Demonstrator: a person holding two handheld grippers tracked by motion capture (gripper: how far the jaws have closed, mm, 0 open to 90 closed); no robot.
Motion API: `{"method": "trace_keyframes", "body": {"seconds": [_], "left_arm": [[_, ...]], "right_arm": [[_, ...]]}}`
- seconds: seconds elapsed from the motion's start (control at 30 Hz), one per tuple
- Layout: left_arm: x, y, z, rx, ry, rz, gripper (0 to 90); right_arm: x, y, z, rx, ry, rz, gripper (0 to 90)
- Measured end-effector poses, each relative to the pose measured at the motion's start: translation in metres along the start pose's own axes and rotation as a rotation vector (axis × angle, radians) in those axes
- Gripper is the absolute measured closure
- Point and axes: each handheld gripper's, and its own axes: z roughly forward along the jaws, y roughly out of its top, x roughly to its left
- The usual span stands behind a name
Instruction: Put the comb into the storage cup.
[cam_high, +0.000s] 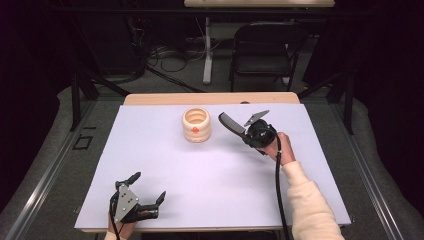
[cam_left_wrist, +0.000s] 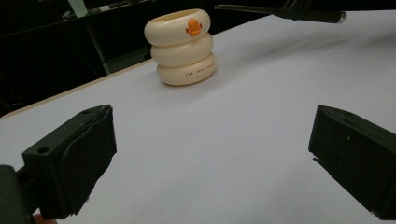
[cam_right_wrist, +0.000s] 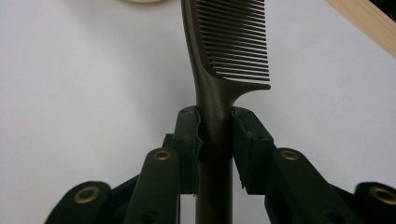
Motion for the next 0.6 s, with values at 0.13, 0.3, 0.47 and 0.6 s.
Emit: {"method": "trace_keyframes", "body": {"seconds": [0.13,0.3,0.47,0.6], "left_arm": [[-0.0003,0.0002,-0.0001,0.002,0.001,0.003,0.8],[-0.0008,0.0003,0.0003,-0.001,-0.001,0.002,0.9],[-0.0011,0.0002,0.0009,0.001,-0.001,0.004,0.9],[-0.0011,0.0003,0.0005,-0.002,0.0,0.003,0.9]], "right_arm": [[0.0003,0.001,-0.002,-0.028,-0.01,0.01,72.7],[0.0024,0.0032,-0.0036,-0.057,-0.025,0.013,72.6],[0.0042,0.0058,-0.0028,-0.087,-0.025,0.021,72.6],[0.0054,0.0086,-0.0024,-0.102,-0.026,0.022,72.6]]}}
